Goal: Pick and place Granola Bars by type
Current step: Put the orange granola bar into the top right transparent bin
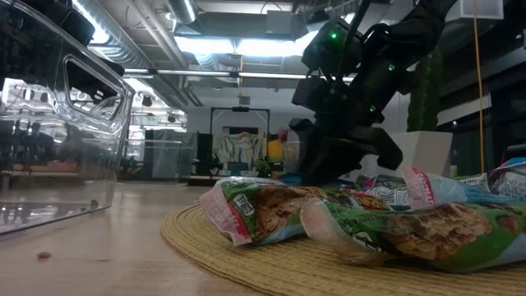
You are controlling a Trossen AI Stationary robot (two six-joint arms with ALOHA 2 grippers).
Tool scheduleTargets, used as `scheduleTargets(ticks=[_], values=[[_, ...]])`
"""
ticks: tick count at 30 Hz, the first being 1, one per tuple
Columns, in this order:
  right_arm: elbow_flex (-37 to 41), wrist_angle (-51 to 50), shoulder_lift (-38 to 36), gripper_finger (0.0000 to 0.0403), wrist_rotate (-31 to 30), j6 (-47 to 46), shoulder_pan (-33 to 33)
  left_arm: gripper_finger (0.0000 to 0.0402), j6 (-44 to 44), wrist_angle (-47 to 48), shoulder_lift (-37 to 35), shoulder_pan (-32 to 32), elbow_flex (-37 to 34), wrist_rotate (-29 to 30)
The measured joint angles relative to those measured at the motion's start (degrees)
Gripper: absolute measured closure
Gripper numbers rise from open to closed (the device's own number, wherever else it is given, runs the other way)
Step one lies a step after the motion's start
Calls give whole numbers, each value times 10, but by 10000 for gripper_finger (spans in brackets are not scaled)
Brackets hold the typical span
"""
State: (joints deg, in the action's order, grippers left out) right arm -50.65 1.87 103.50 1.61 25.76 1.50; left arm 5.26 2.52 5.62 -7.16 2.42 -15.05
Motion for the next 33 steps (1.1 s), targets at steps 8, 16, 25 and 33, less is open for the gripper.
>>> scheduleTargets(ticks=[8,16,25,33], values=[[0,0,-1,377,0,3,0,393,0,0,0,0,0,0],[-12,-59,-54,392,-24,17,13,394,0,0,0,0,0,0],[-36,-166,-181,393,-73,76,75,390,0,0,0,0,0,0],[-36,-265,-279,393,165,221,116,393,0,0,0,0,0,0]])
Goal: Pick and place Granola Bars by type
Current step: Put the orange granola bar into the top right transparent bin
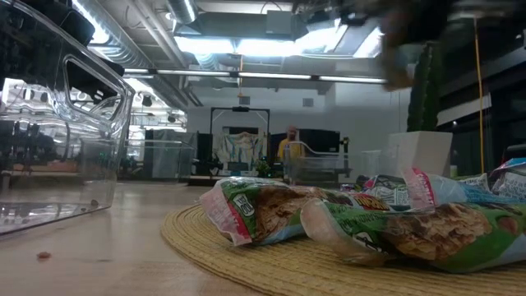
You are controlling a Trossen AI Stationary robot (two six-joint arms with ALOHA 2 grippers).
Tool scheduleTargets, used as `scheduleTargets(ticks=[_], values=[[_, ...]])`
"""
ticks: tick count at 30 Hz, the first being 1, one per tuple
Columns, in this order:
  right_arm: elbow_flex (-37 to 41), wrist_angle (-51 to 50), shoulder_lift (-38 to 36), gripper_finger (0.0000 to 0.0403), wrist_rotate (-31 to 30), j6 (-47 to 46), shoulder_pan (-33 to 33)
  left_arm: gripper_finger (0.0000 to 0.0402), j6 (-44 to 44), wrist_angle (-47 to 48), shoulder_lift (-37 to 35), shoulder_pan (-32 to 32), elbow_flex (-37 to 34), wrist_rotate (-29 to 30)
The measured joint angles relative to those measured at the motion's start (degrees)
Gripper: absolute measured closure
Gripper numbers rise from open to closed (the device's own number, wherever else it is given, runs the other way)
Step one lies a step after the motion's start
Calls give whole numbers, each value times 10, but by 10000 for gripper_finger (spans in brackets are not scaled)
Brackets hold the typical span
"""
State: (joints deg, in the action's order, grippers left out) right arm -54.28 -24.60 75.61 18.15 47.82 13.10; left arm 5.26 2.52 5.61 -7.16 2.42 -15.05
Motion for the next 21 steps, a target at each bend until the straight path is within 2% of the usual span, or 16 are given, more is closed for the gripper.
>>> scheduleTargets(ticks=[4,11,15,21], values=[[0,-79,-25,395,163,130,14,389,0,0,0,0,0,0],[1,-125,-39,394,309,276,29,392,0,0,0,0,0,0],[1,-145,-42,394,329,337,45,393,0,0,0,0,0,0],[1,-146,-42,394,325,351,74,393,0,0,0,0,0,0]])
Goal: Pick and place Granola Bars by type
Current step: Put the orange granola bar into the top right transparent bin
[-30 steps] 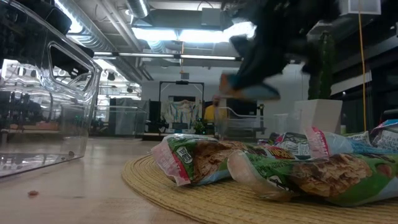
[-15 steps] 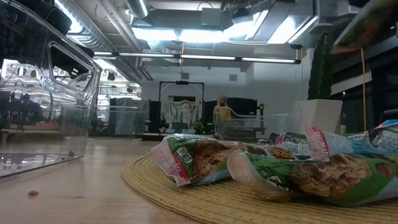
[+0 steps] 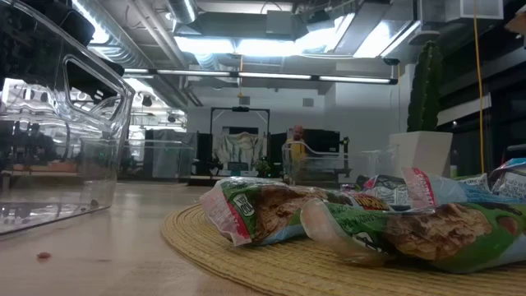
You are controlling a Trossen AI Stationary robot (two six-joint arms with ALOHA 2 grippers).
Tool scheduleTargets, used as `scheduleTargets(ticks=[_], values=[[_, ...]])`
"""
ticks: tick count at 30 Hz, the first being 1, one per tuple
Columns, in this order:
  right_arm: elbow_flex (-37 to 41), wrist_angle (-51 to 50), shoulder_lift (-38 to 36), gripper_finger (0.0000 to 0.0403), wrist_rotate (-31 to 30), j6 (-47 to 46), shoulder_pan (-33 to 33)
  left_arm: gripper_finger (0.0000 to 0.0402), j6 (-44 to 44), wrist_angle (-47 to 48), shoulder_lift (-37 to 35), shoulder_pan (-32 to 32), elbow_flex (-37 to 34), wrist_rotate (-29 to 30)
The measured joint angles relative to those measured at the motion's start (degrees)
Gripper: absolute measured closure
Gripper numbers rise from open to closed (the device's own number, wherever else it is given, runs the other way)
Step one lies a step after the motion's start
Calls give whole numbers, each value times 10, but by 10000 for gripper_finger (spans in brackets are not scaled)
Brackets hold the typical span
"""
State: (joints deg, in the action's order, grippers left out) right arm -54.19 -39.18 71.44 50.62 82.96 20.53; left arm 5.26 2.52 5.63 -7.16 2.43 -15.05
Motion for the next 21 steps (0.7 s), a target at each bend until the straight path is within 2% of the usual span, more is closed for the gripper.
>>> scheduleTargets(ticks=[6,11,13,16,19,21], values=[[0,37,0,394,-25,-23,21,389,0,0,0,0,0,0],[0,130,0,394,-33,-139,23,392,0,0,0,0,0,0],[0,170,0,394,-59,-201,23,393,0,0,0,0,0,0],[0,230,0,394,-161,-315,23,393,0,0,0,0,0,0],[0,274,0,394,-318,-442,18,394,0,0,0,0,0,0],[0,278,0,394,-393,-500,7,393,0,0,0,0,0,0]])
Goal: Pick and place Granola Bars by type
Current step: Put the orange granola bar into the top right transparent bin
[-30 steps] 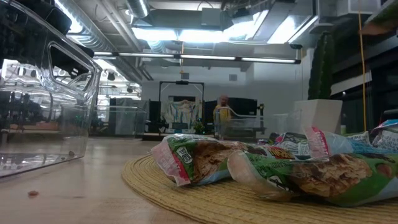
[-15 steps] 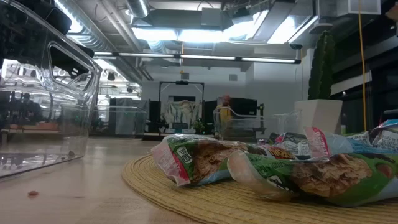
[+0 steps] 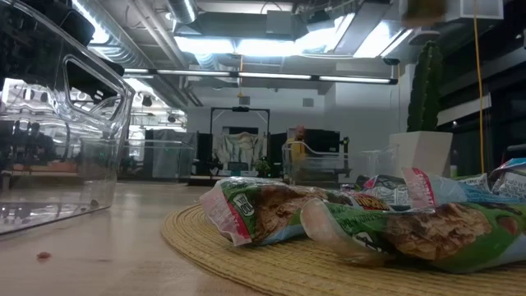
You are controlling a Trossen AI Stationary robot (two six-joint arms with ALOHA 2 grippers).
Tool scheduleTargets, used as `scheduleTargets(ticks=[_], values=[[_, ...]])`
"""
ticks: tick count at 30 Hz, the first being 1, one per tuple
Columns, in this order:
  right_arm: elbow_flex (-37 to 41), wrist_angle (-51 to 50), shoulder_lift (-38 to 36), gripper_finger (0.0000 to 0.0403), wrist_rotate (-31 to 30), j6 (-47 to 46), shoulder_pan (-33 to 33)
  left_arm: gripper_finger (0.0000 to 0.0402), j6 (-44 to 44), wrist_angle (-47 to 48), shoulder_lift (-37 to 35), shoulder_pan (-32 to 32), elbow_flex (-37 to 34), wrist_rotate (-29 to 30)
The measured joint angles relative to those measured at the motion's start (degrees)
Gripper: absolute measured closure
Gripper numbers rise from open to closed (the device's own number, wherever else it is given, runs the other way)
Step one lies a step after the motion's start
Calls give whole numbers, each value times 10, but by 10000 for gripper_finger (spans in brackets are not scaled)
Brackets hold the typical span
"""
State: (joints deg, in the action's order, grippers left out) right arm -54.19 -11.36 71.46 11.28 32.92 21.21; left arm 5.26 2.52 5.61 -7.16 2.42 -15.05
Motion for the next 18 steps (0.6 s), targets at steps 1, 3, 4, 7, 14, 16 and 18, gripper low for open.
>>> scheduleTargets(ticks=[1,3,4,7,14,16,18], values=[[0,-4,0,394,-17,-17,-7,392,0,0,0,0,0,0],[0,-11,0,394,-28,-45,-19,390,0,0,0,0,0,0],[0,-10,0,394,-28,-55,-25,389,0,0,0,0,0,0],[0,-7,0,394,-26,-74,-41,389,0,0,0,0,0,0],[0,-4,0,394,-26,-100,-77,393,0,0,0,0,0,0],[0,-4,0,394,-27,-101,-89,393,0,0,0,0,0,0],[0,-4,0,394,-27,-102,-102,394,0,0,0,0,0,0]])
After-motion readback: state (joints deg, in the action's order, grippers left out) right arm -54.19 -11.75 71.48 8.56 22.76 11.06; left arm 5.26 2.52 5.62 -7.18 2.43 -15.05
